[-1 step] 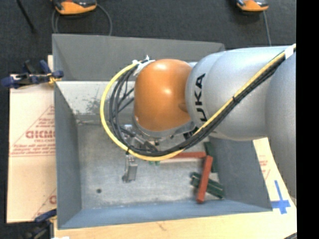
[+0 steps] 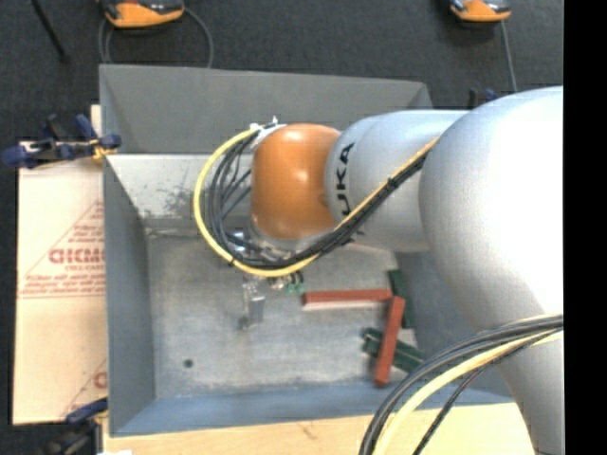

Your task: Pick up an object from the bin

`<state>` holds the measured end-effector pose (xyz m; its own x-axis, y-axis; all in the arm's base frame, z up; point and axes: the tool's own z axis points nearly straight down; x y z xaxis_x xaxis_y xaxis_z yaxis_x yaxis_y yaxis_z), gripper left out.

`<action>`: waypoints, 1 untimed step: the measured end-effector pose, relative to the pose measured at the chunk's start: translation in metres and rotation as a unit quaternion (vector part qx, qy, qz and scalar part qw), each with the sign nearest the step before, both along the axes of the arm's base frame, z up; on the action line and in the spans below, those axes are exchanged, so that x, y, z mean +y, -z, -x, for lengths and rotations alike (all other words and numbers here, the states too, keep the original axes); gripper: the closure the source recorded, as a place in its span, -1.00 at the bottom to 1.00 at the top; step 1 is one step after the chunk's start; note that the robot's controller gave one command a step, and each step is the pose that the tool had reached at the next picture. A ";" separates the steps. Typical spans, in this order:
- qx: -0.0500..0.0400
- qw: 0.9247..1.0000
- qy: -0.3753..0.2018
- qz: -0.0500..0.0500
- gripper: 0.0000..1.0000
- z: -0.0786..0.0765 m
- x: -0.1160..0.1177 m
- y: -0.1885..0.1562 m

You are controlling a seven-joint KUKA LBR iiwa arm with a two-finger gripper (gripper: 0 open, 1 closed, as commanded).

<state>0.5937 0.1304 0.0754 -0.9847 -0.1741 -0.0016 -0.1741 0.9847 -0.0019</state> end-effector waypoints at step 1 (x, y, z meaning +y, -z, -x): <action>0.000 0.998 -0.065 0.001 -1.00 0.019 -0.093 0.005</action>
Offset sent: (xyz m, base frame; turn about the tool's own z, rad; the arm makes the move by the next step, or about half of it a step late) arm -0.0198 -0.0870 -0.0054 -0.1375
